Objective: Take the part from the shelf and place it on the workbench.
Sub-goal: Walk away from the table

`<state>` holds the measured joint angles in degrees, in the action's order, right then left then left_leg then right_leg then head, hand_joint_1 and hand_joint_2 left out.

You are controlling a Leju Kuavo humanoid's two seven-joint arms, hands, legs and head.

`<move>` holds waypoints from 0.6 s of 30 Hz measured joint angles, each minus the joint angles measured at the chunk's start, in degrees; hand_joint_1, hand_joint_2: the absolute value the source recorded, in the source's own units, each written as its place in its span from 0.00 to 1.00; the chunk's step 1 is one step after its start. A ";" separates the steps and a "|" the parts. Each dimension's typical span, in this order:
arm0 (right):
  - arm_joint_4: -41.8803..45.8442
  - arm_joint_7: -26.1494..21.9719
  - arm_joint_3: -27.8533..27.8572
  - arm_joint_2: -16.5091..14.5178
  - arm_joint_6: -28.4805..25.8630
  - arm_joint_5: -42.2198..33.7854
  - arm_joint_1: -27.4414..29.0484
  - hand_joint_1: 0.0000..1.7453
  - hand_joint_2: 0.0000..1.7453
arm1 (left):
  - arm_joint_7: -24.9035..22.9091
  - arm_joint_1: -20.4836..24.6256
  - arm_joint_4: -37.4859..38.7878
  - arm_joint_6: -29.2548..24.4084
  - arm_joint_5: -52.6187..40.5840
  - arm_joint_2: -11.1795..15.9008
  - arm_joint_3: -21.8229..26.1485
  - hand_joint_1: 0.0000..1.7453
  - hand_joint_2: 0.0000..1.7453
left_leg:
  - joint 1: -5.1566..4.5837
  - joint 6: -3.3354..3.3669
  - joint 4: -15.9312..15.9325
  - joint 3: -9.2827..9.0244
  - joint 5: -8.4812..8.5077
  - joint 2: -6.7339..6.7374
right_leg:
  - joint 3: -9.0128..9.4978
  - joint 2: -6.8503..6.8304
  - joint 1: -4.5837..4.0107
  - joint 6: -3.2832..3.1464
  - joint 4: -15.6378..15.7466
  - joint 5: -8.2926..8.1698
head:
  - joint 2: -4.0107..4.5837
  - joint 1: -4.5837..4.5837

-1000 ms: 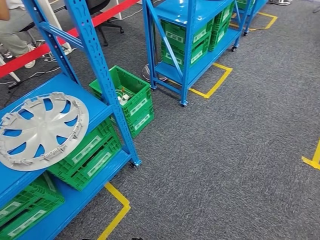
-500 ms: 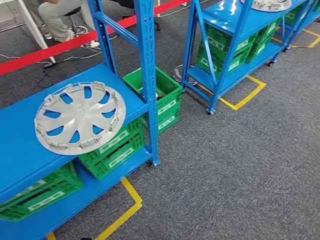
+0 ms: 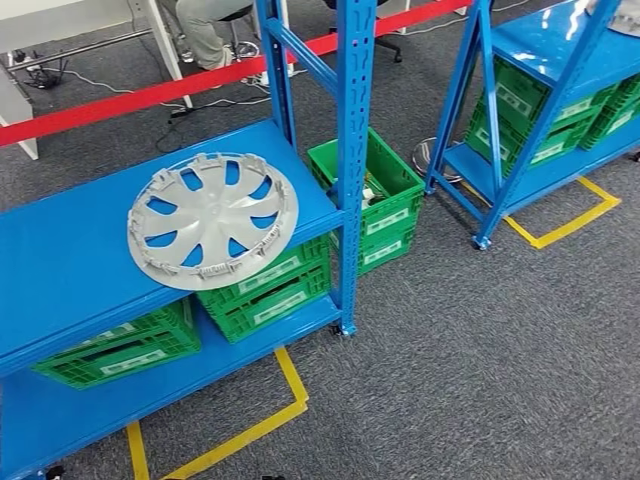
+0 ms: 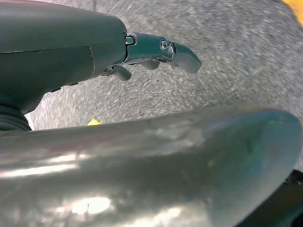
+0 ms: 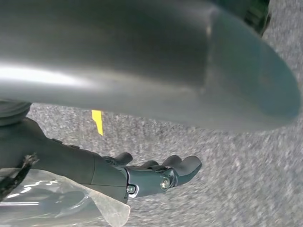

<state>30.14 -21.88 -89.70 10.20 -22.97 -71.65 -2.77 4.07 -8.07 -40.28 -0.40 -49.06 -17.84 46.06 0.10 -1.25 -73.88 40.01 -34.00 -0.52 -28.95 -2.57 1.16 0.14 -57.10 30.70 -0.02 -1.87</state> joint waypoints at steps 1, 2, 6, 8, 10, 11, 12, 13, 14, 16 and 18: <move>-0.08 -0.03 -0.01 -0.04 0.01 0.05 -0.06 0.00 0.00 | 0.00 -0.05 0.00 0.01 -0.02 -0.01 0.15 0.00 0.00 | 0.03 0.10 2.28 -1.04 1.91 0.23 | 0.36 -0.77 -0.03 0.08 0.00 0.25 | 0.00 -0.02; -0.13 -0.07 -0.01 -0.11 0.02 0.11 -0.13 0.00 0.00 | 0.00 -0.09 0.00 0.01 -0.06 -0.02 0.32 0.00 0.00 | -0.07 0.38 6.19 -2.91 4.31 0.98 | 0.78 -1.49 -0.07 0.21 0.02 0.54 | 0.00 -0.03; -0.32 -0.28 0.02 -0.38 0.05 0.32 -0.27 0.00 0.00 | 0.04 0.23 -0.02 -0.02 -0.14 -0.03 0.75 0.00 0.00 | -1.19 1.77 15.57 -7.55 6.70 4.59 | 1.48 -4.17 -0.51 1.21 0.15 1.69 | -0.01 0.08; -0.43 -0.28 0.02 -0.45 0.08 0.33 -0.60 0.00 0.00 | 0.07 0.11 -0.02 -0.06 -0.24 -0.10 0.99 0.00 0.00 | -1.08 2.29 16.10 -7.57 6.86 3.41 | 2.14 -4.72 -0.52 1.69 0.30 2.02 | -0.02 0.20; -0.46 -0.23 0.05 -0.54 0.07 0.32 -0.90 0.00 0.00 | 0.09 0.03 -0.02 -0.09 -0.33 -0.22 1.20 0.00 0.00 | -0.65 2.88 16.72 -7.83 7.21 2.19 | 1.49 -1.84 -0.38 2.09 -1.87 3.57 | -0.01 0.45; -0.47 -0.14 0.07 -0.58 0.04 0.31 -0.91 0.00 0.00 | 0.10 0.10 -0.02 -0.10 -0.35 -0.27 1.24 0.00 0.00 | -0.44 3.10 16.90 -7.96 7.30 1.59 | -0.11 0.22 -0.26 2.26 -4.93 5.13 | -0.01 0.60; -0.48 -0.03 0.07 -0.63 0.00 0.31 -0.82 0.00 0.00 | 0.13 0.21 -0.01 -0.10 -0.36 -0.30 1.30 0.00 0.00 | -0.38 3.27 16.92 -7.96 7.28 0.91 | -2.31 1.66 -0.20 2.39 -9.08 6.86 | -0.01 0.75; -0.48 0.10 0.07 -0.67 -0.05 0.31 -0.69 0.00 0.00 | 0.14 0.30 -0.01 -0.10 -0.37 -0.32 1.39 0.00 0.00 | -0.36 3.36 16.92 -7.99 7.23 0.11 | -4.71 2.26 -0.16 2.54 -13.28 8.23 | -0.01 0.80; -0.48 0.22 0.06 -0.68 -0.10 0.29 -0.54 0.00 0.00 | 0.15 0.34 0.00 -0.10 -0.38 -0.34 1.49 0.00 0.00 | -0.36 3.40 16.91 -8.07 7.16 -0.74 | -6.68 2.46 -0.11 2.68 -16.24 8.66 | 0.00 0.80; -0.48 0.33 0.06 -0.69 -0.19 0.26 -0.37 0.00 0.00 | 0.15 0.33 0.00 -0.10 -0.40 -0.35 1.67 0.00 0.00 | -0.26 3.22 16.85 -8.41 6.97 -2.55 | -7.56 2.64 0.04 2.86 -15.30 5.80 | 0.00 0.80; -0.48 0.36 0.07 -0.69 -0.28 0.26 -0.36 0.00 0.00 | 0.15 0.32 0.00 -0.09 -0.43 -0.34 1.74 0.00 0.00 | -0.10 2.65 16.65 -8.77 6.60 -4.24 | -4.90 4.59 0.45 3.05 -7.69 0.97 | 0.00 0.87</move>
<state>29.66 -21.53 -89.63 9.50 -23.25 -71.38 -3.13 4.21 -7.75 -40.28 -0.49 -49.50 -18.18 47.80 0.00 1.40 -57.23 31.24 -27.40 -4.76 -33.85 2.03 1.61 3.20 -64.79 31.67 -0.02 -1.00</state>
